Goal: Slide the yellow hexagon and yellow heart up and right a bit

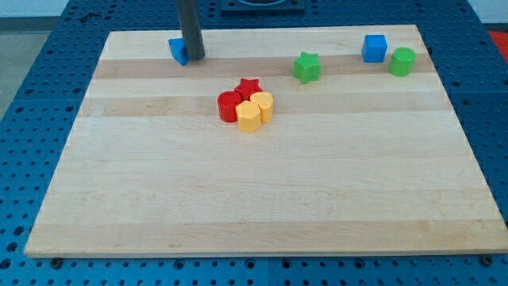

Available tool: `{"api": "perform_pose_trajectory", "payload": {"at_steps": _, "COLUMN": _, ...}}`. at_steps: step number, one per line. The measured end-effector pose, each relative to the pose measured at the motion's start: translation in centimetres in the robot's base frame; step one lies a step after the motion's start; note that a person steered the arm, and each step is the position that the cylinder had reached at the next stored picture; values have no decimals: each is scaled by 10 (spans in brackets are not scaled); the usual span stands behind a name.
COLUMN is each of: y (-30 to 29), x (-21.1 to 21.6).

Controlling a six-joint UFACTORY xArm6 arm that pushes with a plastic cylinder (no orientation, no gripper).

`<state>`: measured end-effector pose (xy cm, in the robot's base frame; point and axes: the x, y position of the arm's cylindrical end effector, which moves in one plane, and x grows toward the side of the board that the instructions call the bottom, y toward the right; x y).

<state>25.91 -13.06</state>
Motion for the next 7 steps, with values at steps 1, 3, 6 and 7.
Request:
{"api": "perform_pose_trajectory", "payload": {"at_steps": 1, "y": -22, "x": -3}}
{"api": "perform_pose_trajectory", "payload": {"at_steps": 3, "y": -62, "x": -8}}
{"api": "perform_pose_trajectory", "payload": {"at_steps": 6, "y": -24, "x": 139}}
{"api": "perform_pose_trajectory", "payload": {"at_steps": 7, "y": 50, "x": 177}}
